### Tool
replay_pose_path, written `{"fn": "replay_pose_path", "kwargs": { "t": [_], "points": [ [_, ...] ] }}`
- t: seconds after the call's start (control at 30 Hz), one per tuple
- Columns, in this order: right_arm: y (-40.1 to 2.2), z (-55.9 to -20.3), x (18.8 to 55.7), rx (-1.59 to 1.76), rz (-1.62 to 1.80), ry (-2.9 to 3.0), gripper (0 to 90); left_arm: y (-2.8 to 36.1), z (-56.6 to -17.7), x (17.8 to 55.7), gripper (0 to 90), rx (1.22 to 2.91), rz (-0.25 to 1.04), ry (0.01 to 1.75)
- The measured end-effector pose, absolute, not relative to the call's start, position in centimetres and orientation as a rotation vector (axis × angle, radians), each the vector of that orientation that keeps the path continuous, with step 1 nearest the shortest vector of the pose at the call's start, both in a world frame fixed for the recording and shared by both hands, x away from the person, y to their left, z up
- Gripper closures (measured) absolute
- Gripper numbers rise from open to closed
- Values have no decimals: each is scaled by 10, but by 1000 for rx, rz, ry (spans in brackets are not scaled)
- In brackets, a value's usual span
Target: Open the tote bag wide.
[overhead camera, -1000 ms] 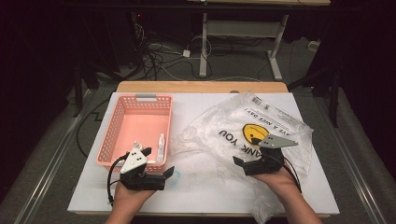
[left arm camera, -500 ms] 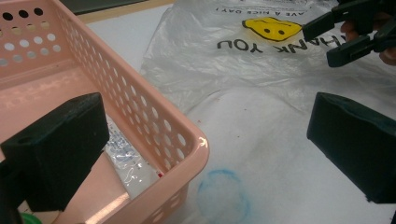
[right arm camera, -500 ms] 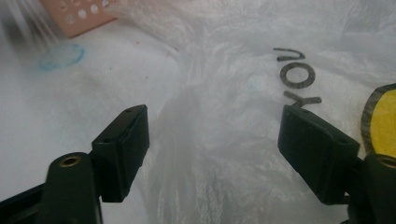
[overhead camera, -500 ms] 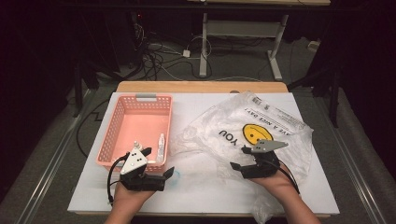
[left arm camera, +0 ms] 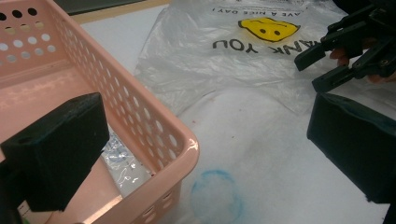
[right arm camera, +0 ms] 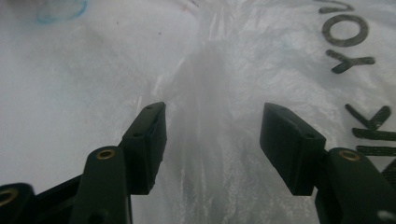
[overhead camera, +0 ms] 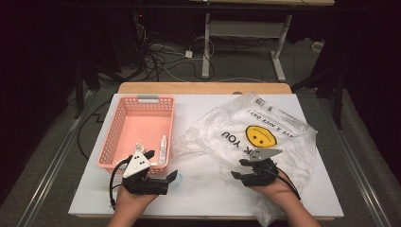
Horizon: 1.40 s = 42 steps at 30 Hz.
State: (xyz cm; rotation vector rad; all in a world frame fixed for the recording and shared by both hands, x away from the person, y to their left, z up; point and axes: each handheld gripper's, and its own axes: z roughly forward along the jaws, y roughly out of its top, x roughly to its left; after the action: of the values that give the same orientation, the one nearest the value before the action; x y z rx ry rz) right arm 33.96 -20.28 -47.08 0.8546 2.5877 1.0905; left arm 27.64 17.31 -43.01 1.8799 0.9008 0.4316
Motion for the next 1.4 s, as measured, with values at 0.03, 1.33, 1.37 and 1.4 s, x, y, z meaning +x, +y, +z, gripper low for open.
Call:
{"fn": "replay_pose_path", "kwargs": {
  "t": [0.03, 1.33, 1.37, 1.4],
  "points": [
    [-201, -473, 340, 855, 1089, 2593, 458, 173, -430, 277, 0, 1881, 429, 900],
    [-207, -472, 341, 869, 1155, 2571, 808, 171, -430, 276, 0, 1900, 422, 886],
    [-207, -472, 341, 866, 1155, 2569, 812, 171, -430, 276, 0, 1899, 422, 886],
    [-207, -471, 341, 867, 1154, 2568, 818, 171, -430, 276, 0, 1900, 422, 887]
  ]
}}
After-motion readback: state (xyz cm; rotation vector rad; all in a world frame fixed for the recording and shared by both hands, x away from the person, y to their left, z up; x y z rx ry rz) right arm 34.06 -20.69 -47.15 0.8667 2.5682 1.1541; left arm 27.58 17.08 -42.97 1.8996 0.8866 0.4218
